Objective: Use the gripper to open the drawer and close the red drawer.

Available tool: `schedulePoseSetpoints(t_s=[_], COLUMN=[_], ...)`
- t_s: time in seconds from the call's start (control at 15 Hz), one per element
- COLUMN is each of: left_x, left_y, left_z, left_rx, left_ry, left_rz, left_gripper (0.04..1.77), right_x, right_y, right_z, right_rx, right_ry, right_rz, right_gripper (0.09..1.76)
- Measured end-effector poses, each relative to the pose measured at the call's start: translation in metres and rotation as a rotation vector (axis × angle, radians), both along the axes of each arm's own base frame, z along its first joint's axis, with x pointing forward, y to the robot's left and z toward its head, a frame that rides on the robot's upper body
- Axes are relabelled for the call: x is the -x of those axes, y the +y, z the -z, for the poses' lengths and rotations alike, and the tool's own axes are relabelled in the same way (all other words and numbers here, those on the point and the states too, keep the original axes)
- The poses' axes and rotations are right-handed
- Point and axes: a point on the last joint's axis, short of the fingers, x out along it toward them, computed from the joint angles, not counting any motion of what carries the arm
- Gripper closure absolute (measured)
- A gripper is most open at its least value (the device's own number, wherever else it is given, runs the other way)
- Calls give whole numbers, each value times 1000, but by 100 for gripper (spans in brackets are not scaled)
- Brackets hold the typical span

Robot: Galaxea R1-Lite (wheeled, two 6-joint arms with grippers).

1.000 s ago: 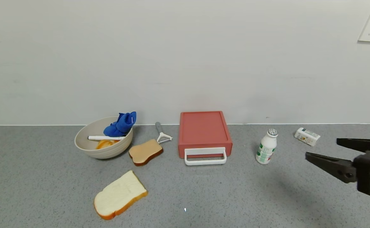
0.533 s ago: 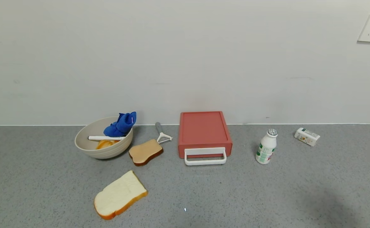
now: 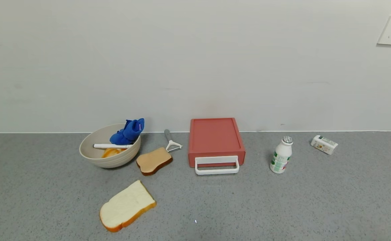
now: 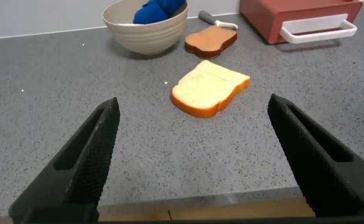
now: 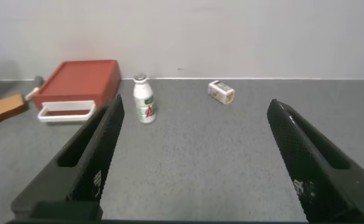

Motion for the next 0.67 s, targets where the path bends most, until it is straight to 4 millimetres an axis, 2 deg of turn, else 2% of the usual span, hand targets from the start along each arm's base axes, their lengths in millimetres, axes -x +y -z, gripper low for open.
schedulePoseSetpoints(t_s=[0.13, 0.33, 0.67], left_x=[0, 0, 0], left_y=[0, 0, 0], left_z=[0, 0, 0], left_rx=[1, 2, 3], left_ry=[0, 0, 0], left_rz=[0, 0, 0], left_gripper=[9, 9, 9], right_x=[14, 22, -1], right_y=[1, 2, 2], right_z=[16, 47, 99], right_rx=[3, 9, 18], right_ry=[-39, -67, -74], right_rz=[-28, -31, -27], right_gripper=[15, 15, 15])
